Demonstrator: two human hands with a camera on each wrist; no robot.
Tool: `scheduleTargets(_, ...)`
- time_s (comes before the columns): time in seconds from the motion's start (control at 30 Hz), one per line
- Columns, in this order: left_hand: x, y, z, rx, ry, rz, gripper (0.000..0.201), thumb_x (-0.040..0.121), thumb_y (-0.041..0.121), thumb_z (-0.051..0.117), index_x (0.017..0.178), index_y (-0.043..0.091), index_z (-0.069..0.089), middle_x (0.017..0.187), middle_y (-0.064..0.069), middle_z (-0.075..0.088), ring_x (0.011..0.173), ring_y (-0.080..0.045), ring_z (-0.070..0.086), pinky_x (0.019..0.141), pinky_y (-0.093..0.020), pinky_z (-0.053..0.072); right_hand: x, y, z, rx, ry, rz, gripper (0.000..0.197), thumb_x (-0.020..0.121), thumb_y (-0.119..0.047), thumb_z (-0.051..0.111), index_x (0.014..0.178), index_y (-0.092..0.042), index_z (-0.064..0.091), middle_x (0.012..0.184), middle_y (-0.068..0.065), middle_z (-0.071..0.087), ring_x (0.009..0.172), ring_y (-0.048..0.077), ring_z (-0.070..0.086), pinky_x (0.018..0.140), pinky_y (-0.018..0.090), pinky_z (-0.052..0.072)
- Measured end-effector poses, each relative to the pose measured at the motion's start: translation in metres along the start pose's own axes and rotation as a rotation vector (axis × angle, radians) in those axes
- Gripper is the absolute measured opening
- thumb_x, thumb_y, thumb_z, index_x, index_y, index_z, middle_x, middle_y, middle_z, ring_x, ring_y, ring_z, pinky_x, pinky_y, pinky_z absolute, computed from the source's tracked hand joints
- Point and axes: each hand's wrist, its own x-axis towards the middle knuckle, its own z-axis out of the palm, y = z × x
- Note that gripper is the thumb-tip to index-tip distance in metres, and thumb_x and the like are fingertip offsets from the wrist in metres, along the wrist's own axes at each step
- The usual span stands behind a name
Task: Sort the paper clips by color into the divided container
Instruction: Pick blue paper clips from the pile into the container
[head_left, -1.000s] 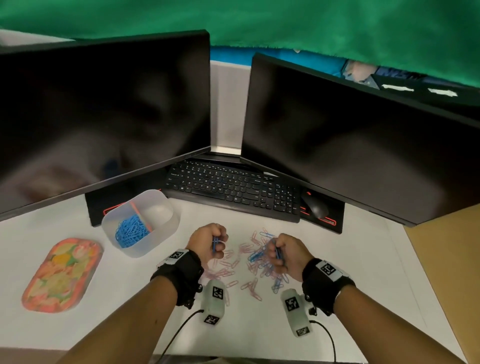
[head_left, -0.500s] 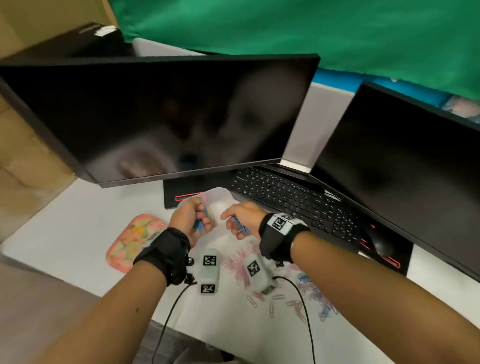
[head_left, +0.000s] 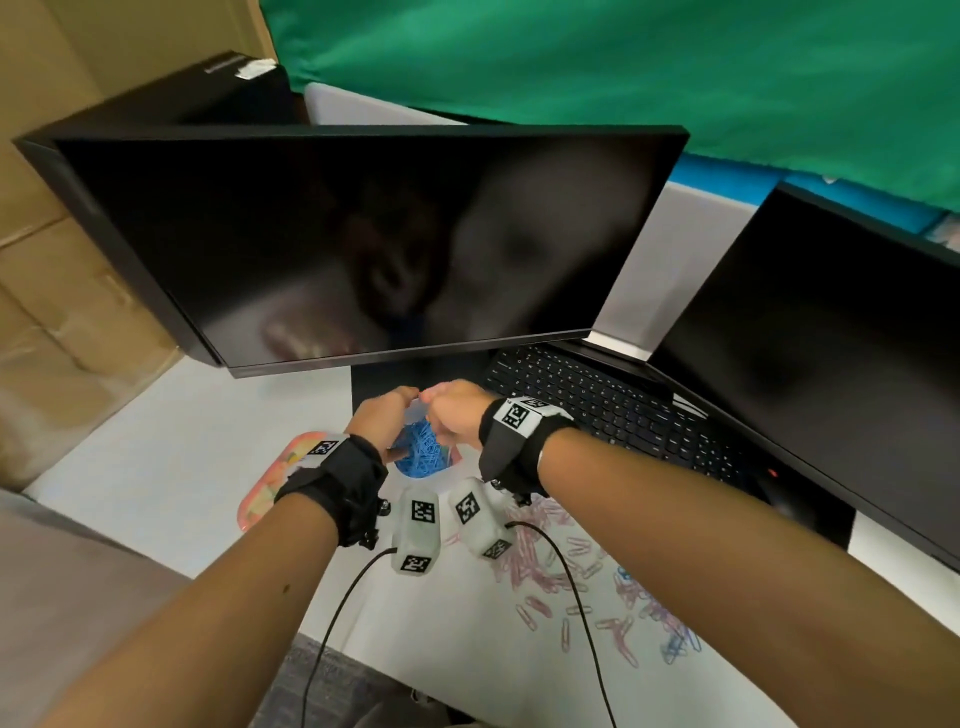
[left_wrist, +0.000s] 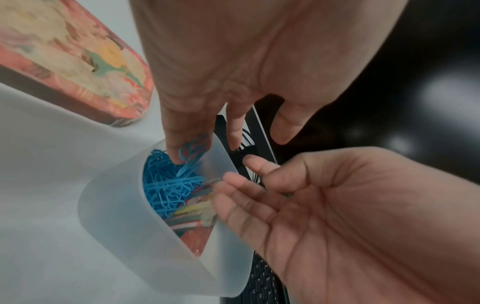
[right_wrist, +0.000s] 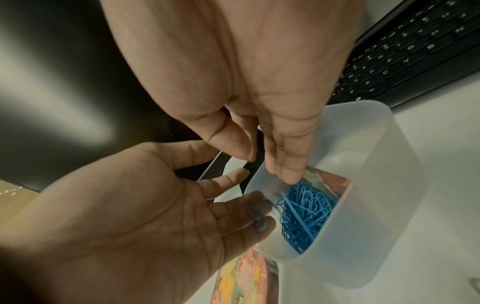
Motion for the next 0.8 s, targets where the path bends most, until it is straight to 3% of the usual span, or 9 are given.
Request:
scheduleTargets(0.07,-0.002,0.002,0.003,0.012,0.017,0.015,0.04,0.093,0.027,0.054,0.125,0.003,0.056,0.139,-0.021,0.049,0.129,-0.039,0.046,0.1,-0.051,0.042,0.0,0.0,-0.003,-0.012,0.025,-0.01,0.039,0.091,-0.005,0.044,0.129,-0.006,0.054,0.133,0.021,0.054,0.106,0.035,0.058,0.091,0.037,0.049)
scheduleTargets(0.17,-0.002,0.002,0.009,0.056,0.021,0.06,0.035,0.093,0.018,0.052,0.125,0.003,0.056,0.136,-0.021,0.051,0.128,-0.038,0.047,0.095,-0.043,0.044,-0.008,0.004,-0.015,0.019,0.062,-0.019,0.035,0.09,-0.003,0.045,0.122,-0.007,0.06,0.122,0.013,0.061,0.113,0.03,0.058,0.099,0.04,0.049)
scheduleTargets(0.23,-0.003,0.001,0.016,0.125,0.032,0.109,0.026,0.093,0.009,0.052,0.117,0.011,0.061,0.124,-0.015,0.056,0.123,-0.033,0.05,0.097,-0.033,0.041,-0.019,0.014,-0.029,0.052,0.095,-0.001,0.032,0.09,-0.003,0.047,0.115,-0.013,0.064,0.108,0.006,0.061,0.102,0.021,0.058,0.096,0.036,0.051)
scheduleTargets(0.27,-0.003,-0.001,0.021,0.163,0.019,0.137,0.018,0.092,0.01,0.053,0.106,0.015,0.063,0.113,-0.01,0.059,0.116,-0.029,0.054,0.099,-0.035,0.043,-0.025,0.024,-0.037,0.063,0.11,0.002,0.031,0.089,-0.002,0.049,0.113,-0.014,0.064,0.104,0.007,0.061,0.096,0.019,0.058,0.093,0.036,0.051)
scheduleTargets(0.33,-0.01,-0.004,0.036,0.226,-0.057,0.181,0.011,0.092,0.013,0.053,0.087,0.018,0.062,0.093,-0.004,0.062,0.093,-0.023,0.059,0.087,-0.037,0.051,-0.039,0.048,-0.055,0.057,0.142,0.018,0.028,0.088,-0.001,0.053,0.109,-0.014,0.065,0.099,0.009,0.064,0.085,0.018,0.06,0.083,0.034,0.053)
scheduleTargets(0.4,-0.016,-0.011,0.055,0.333,-0.147,0.268,0.018,0.09,0.009,0.054,0.078,0.021,0.061,0.086,-0.005,0.065,0.078,-0.02,0.06,0.07,-0.03,0.049,-0.056,0.08,-0.077,0.043,0.198,0.054,0.024,0.088,-0.001,0.052,0.102,-0.016,0.065,0.094,0.008,0.066,0.078,0.017,0.063,0.074,0.032,0.054)
scheduleTargets(0.5,-0.026,-0.024,0.087,0.55,-0.287,0.419,0.02,0.083,0.01,0.059,0.069,0.024,0.063,0.077,0.0,0.068,0.072,-0.018,0.061,0.074,-0.026,0.049,-0.087,0.132,-0.106,0.005,0.308,0.155,0.023,0.09,-0.003,0.047,0.091,-0.019,0.063,0.087,0.005,0.066,0.07,0.016,0.062,0.062,0.028,0.052)
scheduleTargets(0.63,-0.043,-0.046,0.128,0.854,-0.439,0.534,0.016,0.078,0.013,0.056,0.074,0.025,0.066,0.078,0.008,0.07,0.072,-0.01,0.062,0.068,-0.016,0.046,-0.125,0.197,-0.128,-0.096,0.443,0.299,0.02,0.083,-0.007,0.055,0.078,-0.024,0.065,0.086,0.001,0.067,0.07,0.015,0.062,0.065,0.024,0.049)
scheduleTargets(0.8,-0.058,-0.084,0.176,1.054,-0.614,0.63,0.017,0.08,0.011,0.057,0.081,0.023,0.069,0.082,0.008,0.068,0.079,-0.014,0.063,0.069,-0.019,0.047,-0.167,0.254,-0.126,-0.236,0.579,0.415,0.015,0.079,-0.01,0.056,0.077,-0.02,0.067,0.09,-0.002,0.067,0.084,0.016,0.061,0.069,0.02,0.044)
